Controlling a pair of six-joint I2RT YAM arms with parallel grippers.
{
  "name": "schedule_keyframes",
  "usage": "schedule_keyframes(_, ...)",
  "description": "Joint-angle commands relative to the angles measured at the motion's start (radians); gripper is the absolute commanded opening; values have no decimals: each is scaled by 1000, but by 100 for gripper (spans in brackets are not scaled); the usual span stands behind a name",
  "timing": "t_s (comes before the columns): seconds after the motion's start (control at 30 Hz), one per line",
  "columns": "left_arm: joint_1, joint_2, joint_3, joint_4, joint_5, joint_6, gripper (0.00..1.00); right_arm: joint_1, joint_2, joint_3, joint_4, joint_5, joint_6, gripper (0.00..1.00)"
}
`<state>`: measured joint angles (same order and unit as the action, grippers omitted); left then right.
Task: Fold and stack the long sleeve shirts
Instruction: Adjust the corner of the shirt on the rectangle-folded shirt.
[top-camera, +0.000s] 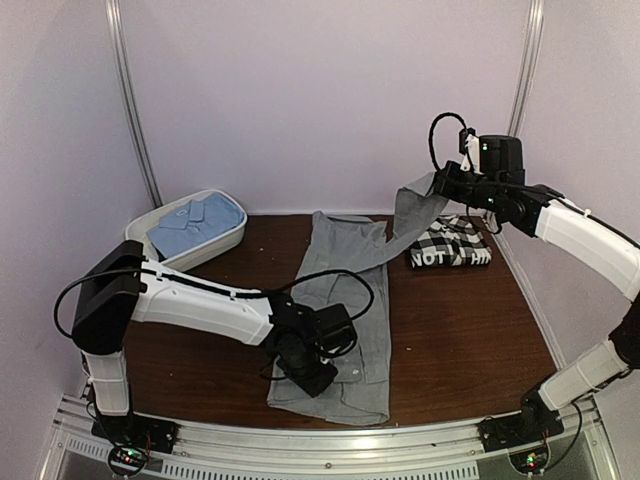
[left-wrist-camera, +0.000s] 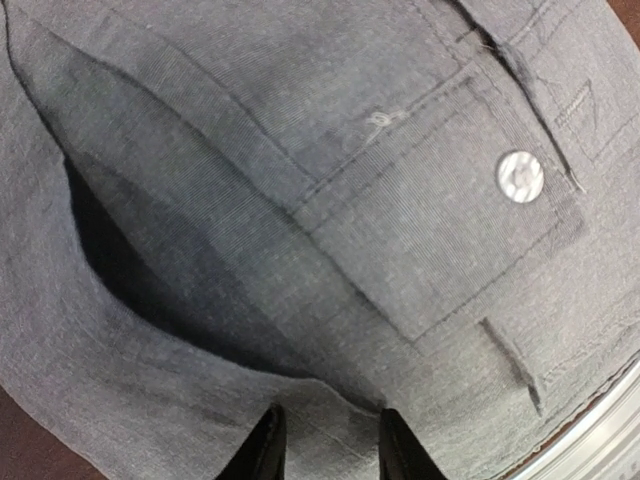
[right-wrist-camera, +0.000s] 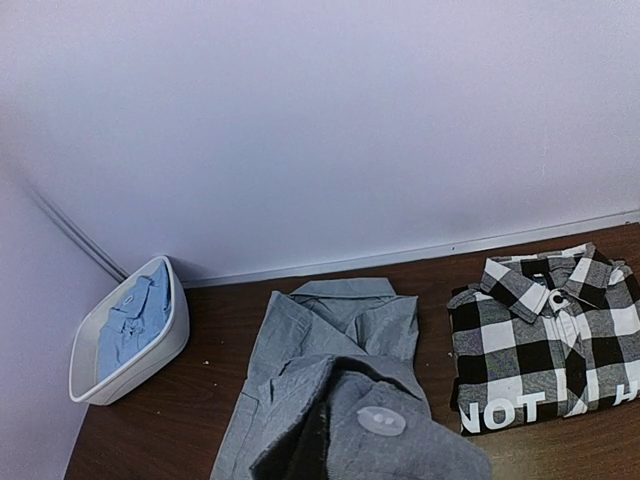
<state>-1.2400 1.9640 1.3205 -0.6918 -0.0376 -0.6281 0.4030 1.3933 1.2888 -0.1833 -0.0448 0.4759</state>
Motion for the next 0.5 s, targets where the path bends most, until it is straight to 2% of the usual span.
schedule_keyframes(0.0, -8, 13, 30, -8, -2, 1, 37, 0, -17, -6, 30, -5, 4, 0)
schedule_keyframes(0.37, -18, 38, 26, -15, -20, -1, 38, 0, -14, -7, 32, -4, 4, 0)
schedule_keyframes(0.47, -18, 37, 31, -33, -44, -5, 34, -1, -13, -6, 34, -8, 4, 0)
